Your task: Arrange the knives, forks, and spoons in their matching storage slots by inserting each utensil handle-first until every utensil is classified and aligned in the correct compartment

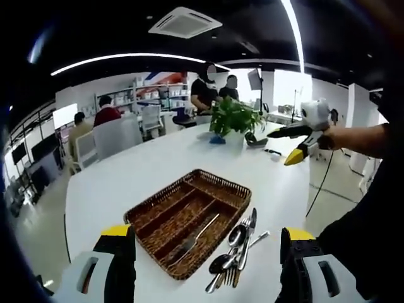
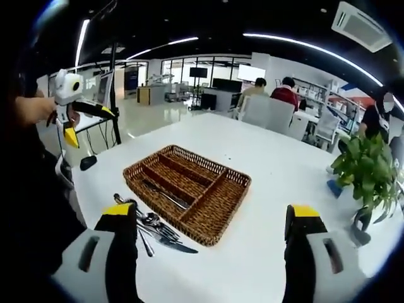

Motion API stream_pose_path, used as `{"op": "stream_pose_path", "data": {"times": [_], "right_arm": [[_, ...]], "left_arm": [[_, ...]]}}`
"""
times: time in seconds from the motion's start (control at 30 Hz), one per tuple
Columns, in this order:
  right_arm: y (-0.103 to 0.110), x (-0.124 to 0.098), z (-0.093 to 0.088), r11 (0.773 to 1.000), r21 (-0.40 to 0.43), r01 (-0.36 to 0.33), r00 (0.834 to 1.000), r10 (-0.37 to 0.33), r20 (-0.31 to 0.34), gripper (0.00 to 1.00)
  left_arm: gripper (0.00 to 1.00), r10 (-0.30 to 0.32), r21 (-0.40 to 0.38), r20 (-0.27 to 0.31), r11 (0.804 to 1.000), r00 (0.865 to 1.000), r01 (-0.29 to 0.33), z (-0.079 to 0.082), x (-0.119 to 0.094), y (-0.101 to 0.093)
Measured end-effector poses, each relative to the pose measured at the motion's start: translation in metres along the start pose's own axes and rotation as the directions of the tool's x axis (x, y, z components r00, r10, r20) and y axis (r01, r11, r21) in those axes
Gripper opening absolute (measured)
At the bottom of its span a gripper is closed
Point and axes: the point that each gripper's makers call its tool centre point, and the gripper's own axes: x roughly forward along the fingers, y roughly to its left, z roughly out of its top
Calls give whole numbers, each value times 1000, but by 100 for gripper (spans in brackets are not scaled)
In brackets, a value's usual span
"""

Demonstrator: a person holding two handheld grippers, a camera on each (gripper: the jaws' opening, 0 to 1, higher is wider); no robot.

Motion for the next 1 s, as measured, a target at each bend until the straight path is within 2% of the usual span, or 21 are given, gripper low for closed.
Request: {"op": "stream_pose_path", "data": {"times": [0.07, 0.1, 0.13, 0.17, 0.23, 0.33, 0.4, 0.43, 0.5, 0.6, 0.67, 0.8, 0.9, 1.0], "right_arm": [[0, -2, 5, 1000, -16, 12, 1000, -11, 15, 99], [-2, 0, -2, 999, -43, 3, 1000, -3, 4, 99], [-3, 0, -11, 999, -42, -2, 1000, 1, -28, 99], [-4, -1, -15, 999, -36, -6, 999, 4, -35, 99], [-4, -7, -19, 999, -28, -31, 999, 30, -32, 99], [-14, -15, -20, 998, -36, -56, 998, 55, -5, 99], [-21, -19, -21, 997, -32, -71, 998, 71, 0, 99], [-30, -24, -19, 997, -29, -70, 997, 70, 20, 99], [-44, -30, -15, 998, -12, -56, 997, 57, 51, 99], [-53, -38, -14, 999, 18, -38, 996, 36, 79, 99], [-51, -39, -19, 999, 19, -42, 997, 41, 68, 99], [-46, -39, -29, 996, -65, -59, 997, 62, 45, 99], [-50, -39, -30, 997, -60, -55, 997, 58, 42, 99], [-54, -43, -26, 998, -50, -48, 996, 52, 66, 99]], "left_arm": [[100, -5, 10, 12, 1000, 1000, 5, 4, -2, 0], [100, -16, 4, 20, 1000, 1000, 16, 5, 2, 4], [100, -6, -10, 1, 1000, 1000, 6, 3, 3, 5], [100, 5, -12, -23, 1000, 1000, -5, 1, 4, 5], [100, 26, 18, -23, 1000, 999, -26, 7, 3, 1], [100, 32, 18, 0, 999, 999, -32, 19, 8, -12], [89, 39, 12, -13, 999, 999, -39, 17, 17, -20], [86, 16, 22, -42, 1000, 999, -15, 12, 25, -32], [90, 37, 40, -51, 999, 998, -35, 12, 31, -37], [91, 18, 34, -53, 999, 998, -16, 16, 40, -50], [91, 23, 36, -68, 999, 997, -21, 14, 45, -53], [85, 8, 52, -103, 999, 995, -2, 4, 56, -61], [84, -10, 42, -120, 999, 993, 15, -4, 67, -66], [82, -31, 59, -161, 997, 987, 41, -13, 74, -75]]}}
